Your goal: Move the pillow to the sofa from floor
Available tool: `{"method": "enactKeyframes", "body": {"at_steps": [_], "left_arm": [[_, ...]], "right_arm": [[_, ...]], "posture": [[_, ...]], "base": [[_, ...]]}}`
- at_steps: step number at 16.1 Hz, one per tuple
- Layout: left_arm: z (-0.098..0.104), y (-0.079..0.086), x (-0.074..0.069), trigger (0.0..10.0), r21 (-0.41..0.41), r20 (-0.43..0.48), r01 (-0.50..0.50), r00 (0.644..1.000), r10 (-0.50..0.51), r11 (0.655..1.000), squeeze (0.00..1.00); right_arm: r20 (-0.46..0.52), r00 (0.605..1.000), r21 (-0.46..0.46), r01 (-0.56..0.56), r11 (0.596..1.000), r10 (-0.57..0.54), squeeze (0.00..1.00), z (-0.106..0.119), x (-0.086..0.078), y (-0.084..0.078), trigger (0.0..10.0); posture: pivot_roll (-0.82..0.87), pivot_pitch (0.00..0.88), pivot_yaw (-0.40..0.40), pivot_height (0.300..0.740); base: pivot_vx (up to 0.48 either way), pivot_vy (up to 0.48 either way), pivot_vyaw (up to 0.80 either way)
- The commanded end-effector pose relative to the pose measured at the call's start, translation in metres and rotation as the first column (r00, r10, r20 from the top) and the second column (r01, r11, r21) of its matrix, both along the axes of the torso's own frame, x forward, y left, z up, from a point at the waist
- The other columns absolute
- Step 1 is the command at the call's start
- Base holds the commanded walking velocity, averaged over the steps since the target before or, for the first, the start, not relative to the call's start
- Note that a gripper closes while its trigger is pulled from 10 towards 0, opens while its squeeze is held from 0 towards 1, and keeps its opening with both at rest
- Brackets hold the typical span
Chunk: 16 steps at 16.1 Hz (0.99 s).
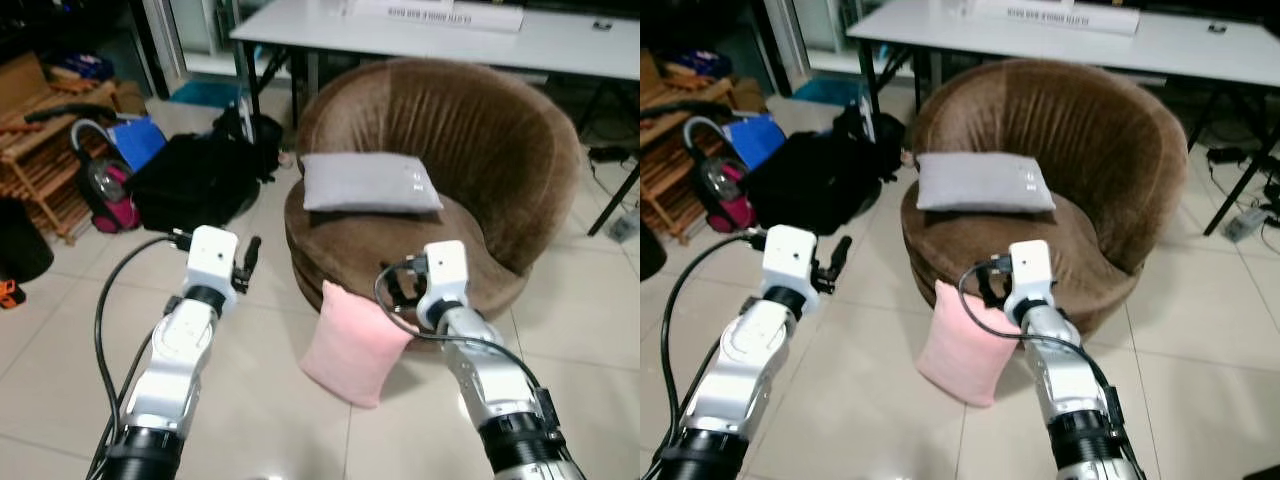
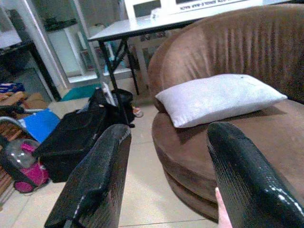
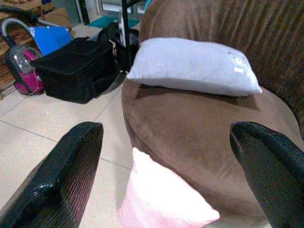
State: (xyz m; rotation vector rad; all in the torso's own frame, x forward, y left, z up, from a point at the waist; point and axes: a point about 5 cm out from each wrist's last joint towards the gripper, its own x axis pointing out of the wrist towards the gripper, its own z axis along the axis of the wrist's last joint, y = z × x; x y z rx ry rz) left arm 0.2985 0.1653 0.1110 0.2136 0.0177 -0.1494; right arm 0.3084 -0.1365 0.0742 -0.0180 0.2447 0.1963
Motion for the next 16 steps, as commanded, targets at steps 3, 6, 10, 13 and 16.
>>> {"method": "enactKeyframes", "body": {"at_steps": [3,6,10,13,16], "left_arm": [[0.0029,-0.0029,0.0010,10.0,-0.007,0.013,0.018,1.000,-0.018,1.000,0.00],[0.0035,-0.0037,0.0008,10.0,-0.012,0.016,0.027,1.000,-0.026,1.000,0.00],[0.0040,-0.0035,0.0017,10.0,-0.019,0.016,0.031,0.999,-0.030,0.999,0.00],[0.0042,-0.0036,0.0017,10.0,-0.019,0.017,0.032,0.999,-0.031,0.999,0.00],[0.0047,-0.0039,0.0022,10.0,-0.019,0.018,0.032,0.999,-0.032,0.999,0.00]], "right_arm": [[0.016,1.000,0.000,0.022,1.000,-0.022,0.00,0.0023,0.0026,-0.0066,10.0],[0.016,1.000,0.002,0.026,1.000,-0.026,0.00,0.0024,0.0024,-0.0070,10.0],[0.011,0.999,0.015,0.035,0.999,-0.035,0.00,0.0018,0.0028,-0.0078,10.0],[0.010,0.999,0.016,0.034,0.999,-0.034,0.00,0.0018,0.0031,-0.0078,10.0],[0.017,0.999,0.010,0.028,1.000,-0.029,0.00,0.0027,0.0037,-0.0067,10.0]], "posture": [[0.02,0.000,0.017,0.740],[0.02,0.000,0.018,0.740],[0.02,0.000,0.018,0.740],[0.02,0.000,0.017,0.740],[0.03,0.000,0.016,0.740]], "base": [[0.000,0.000,0.00],[0.185,0.000,0.00],[0.337,0.000,0.00],[0.340,0.000,0.00],[0.339,0.000,0.00]]}}
